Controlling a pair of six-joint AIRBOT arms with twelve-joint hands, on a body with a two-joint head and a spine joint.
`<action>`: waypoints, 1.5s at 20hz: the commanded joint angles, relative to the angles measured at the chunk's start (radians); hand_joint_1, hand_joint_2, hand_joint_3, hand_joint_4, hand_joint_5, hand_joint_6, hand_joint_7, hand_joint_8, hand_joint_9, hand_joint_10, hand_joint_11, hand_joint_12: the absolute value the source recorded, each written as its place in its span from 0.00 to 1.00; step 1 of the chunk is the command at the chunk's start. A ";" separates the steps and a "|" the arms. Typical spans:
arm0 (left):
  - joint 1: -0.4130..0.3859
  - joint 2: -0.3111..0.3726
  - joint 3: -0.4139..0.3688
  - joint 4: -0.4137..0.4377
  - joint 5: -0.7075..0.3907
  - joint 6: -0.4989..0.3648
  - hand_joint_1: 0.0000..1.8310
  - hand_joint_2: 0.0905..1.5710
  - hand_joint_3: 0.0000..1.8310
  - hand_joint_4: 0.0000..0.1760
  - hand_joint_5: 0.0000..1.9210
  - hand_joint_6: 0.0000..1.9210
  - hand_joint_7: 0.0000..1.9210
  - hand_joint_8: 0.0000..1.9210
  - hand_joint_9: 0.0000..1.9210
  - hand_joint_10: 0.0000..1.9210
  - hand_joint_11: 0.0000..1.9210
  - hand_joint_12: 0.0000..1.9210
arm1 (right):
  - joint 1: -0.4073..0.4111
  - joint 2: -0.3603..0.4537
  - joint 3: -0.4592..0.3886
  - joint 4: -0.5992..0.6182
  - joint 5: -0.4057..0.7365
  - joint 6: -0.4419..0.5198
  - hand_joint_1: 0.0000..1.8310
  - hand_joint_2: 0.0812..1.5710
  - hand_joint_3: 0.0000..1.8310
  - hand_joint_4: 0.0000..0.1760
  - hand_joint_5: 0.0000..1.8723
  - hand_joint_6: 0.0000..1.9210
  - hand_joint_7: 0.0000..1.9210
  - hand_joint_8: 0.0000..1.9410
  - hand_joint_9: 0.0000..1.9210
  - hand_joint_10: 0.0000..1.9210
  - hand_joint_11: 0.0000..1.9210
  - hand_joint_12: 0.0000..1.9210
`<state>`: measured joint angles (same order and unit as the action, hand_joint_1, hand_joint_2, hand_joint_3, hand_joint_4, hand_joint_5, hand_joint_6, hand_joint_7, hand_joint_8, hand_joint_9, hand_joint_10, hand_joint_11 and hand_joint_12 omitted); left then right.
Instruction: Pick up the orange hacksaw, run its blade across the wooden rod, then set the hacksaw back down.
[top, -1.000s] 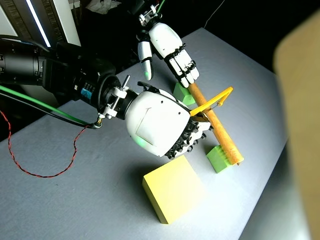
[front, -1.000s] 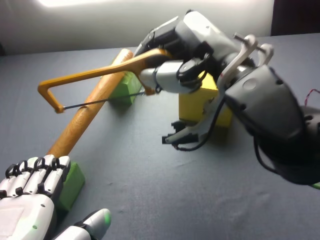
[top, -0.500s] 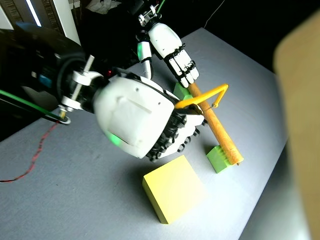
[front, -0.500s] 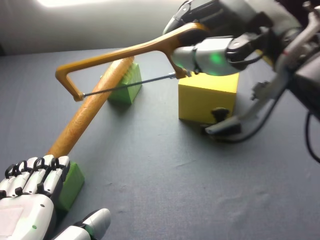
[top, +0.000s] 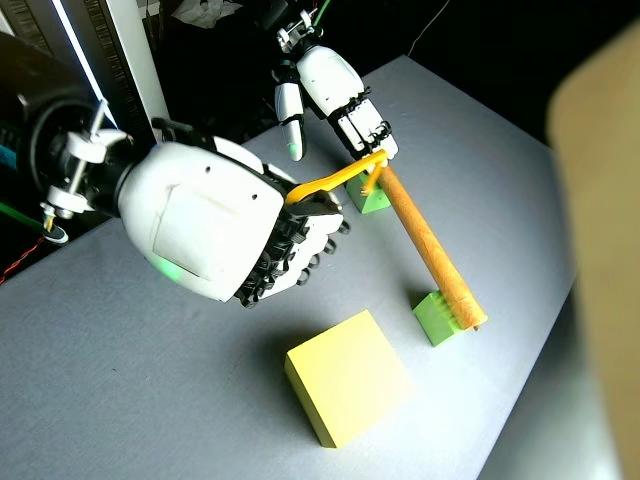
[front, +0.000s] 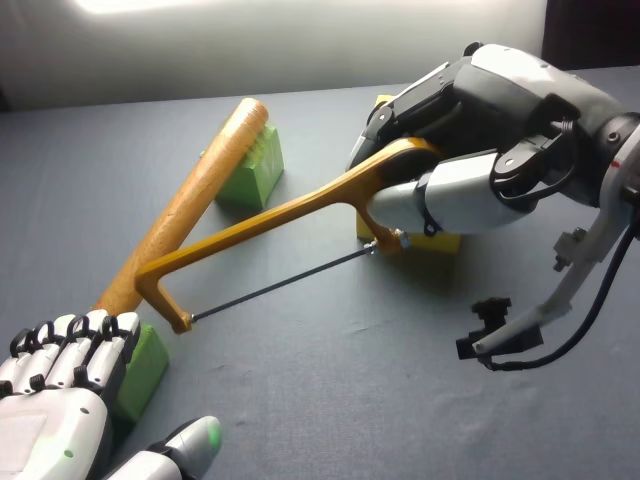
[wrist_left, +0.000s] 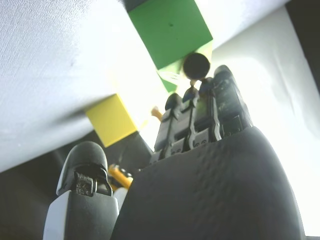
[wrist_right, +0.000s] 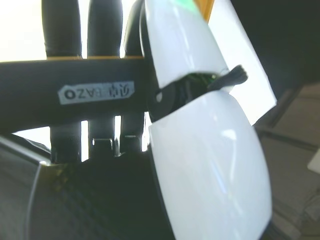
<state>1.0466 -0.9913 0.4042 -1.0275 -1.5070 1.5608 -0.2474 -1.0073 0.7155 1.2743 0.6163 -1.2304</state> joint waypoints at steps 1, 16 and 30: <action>-0.007 0.003 0.001 0.044 -0.039 -0.009 0.00 0.79 0.00 0.00 0.00 0.00 0.00 0.00 0.00 0.00 0.00 0.00 | 0.000 0.007 0.005 -0.017 0.018 0.008 0.76 0.64 0.00 0.00 0.57 0.44 0.59 0.33 0.61 0.39 0.56 0.38; -0.075 0.043 0.004 0.044 0.005 -0.005 0.00 0.79 0.00 0.00 0.00 0.00 0.00 0.00 0.00 0.00 0.00 0.00 | -0.170 -0.039 0.116 0.054 -0.031 -0.018 0.76 0.64 0.00 0.00 0.58 0.41 0.60 0.32 0.61 0.41 0.56 0.38; -0.114 0.159 0.026 0.091 0.077 -0.043 0.00 0.79 0.00 0.00 0.01 0.00 0.01 0.00 0.00 0.00 0.00 0.00 | -0.226 -0.043 0.123 -0.017 0.010 -0.011 0.67 0.64 0.00 0.00 0.39 0.08 0.42 0.03 0.44 0.03 0.31 0.36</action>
<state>0.9394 -0.8387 0.4259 -1.0054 -1.3502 1.5204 -0.4770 -1.0557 0.8356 1.2980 0.5774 -1.2530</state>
